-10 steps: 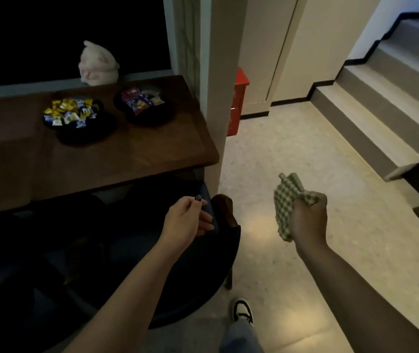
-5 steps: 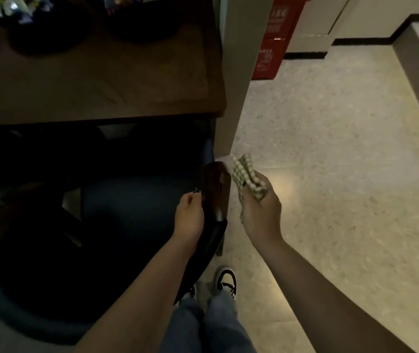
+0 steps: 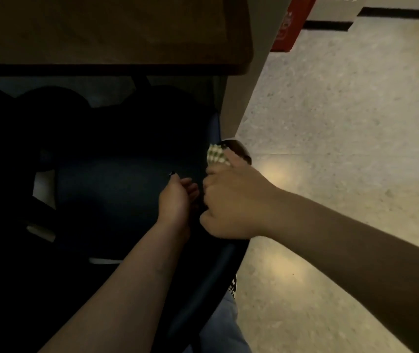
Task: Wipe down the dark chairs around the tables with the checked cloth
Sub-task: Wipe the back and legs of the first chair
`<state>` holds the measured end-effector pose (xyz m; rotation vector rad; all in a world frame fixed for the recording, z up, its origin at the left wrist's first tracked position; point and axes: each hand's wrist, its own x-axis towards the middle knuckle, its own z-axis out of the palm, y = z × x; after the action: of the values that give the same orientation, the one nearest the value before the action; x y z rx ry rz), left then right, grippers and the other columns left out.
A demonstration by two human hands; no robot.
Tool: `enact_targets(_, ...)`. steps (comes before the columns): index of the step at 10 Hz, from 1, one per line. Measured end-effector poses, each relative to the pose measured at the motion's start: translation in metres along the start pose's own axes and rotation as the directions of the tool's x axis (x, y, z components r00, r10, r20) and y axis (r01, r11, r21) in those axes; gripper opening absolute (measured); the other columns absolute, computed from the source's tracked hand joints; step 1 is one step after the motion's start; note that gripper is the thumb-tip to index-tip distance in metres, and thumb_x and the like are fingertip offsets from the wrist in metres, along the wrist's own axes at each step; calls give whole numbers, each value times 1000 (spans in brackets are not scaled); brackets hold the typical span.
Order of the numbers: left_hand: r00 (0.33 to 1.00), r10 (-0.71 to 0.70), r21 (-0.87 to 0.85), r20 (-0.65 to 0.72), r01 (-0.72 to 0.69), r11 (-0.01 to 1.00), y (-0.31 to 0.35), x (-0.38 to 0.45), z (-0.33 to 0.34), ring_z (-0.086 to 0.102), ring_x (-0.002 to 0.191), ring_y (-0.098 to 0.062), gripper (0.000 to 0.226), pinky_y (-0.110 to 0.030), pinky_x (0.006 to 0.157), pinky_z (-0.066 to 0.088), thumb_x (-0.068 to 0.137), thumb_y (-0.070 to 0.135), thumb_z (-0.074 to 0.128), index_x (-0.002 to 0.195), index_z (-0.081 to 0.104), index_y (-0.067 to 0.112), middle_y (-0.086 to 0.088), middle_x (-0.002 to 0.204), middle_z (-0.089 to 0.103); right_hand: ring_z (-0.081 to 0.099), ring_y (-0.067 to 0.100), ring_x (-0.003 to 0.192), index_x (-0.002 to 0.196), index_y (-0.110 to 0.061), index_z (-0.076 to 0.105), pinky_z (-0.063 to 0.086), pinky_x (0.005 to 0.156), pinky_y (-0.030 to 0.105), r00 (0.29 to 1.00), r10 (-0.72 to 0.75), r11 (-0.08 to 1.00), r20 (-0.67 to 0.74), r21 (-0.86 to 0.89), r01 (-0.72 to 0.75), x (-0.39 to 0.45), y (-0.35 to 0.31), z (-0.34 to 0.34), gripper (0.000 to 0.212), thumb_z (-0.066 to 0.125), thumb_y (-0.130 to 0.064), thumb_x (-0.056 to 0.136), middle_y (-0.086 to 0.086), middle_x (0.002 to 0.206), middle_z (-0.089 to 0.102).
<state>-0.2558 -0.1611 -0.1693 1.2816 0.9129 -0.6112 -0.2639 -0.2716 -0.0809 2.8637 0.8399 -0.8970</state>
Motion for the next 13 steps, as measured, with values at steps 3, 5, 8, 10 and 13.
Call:
enact_targets(3, 998, 33, -65, -53, -36, 997, 10, 2, -3, 61, 102, -21, 38, -34, 81, 44, 102, 40, 31, 98, 61, 16, -8, 111, 66, 31, 33, 135, 135, -14, 50, 6, 116, 50, 957, 265, 950, 115, -204, -238, 54, 9, -10, 52, 34, -44, 96, 13, 142, 44)
enact_targets(5, 996, 17, -151, -84, -29, 988, 12, -1, 1, 59, 104, -16, 40, -42, 103, 42, 102, 40, 31, 98, 63, 17, -2, 105, 66, 60, 35, 110, 78, -11, 76, 38, 102, 54, 966, 115, 993, -230, -3, -119, -4, -18, 16, 49, 32, -32, 79, 13, 95, 72)
enact_targets(8, 993, 29, -28, 111, -26, 999, 13, -19, 13, 67, 91, -23, 37, -39, 88, 50, 96, 34, 43, 80, 71, 15, -10, 95, 71, 52, 30, 111, 118, -16, 62, 41, 99, 41, 860, 487, 763, -149, 552, -336, 59, 47, 19, 37, 42, -33, 92, 13, 119, 57)
enact_targets(10, 939, 172, 280, 297, -258, 924, 9, -39, 28, 63, 110, -19, 40, -45, 101, 47, 93, 34, 38, 117, 66, 18, -5, 116, 68, 43, 25, 123, 129, -16, 54, 32, 108, 42, 752, 641, 514, -155, 814, -271, 42, 33, 33, 46, 37, -36, 92, 10, 127, 51)
enact_targets(13, 948, 153, 412, 279, -262, 873, 7, -34, 28, 64, 96, -24, 36, -42, 93, 48, 99, 36, 34, 97, 67, 22, -10, 101, 67, 56, 25, 62, 87, -10, 62, 40, 46, 25, 771, 590, 209, 239, 878, -431, 66, 71, 10, 22, 54, -31, 86, 9, 76, 56)
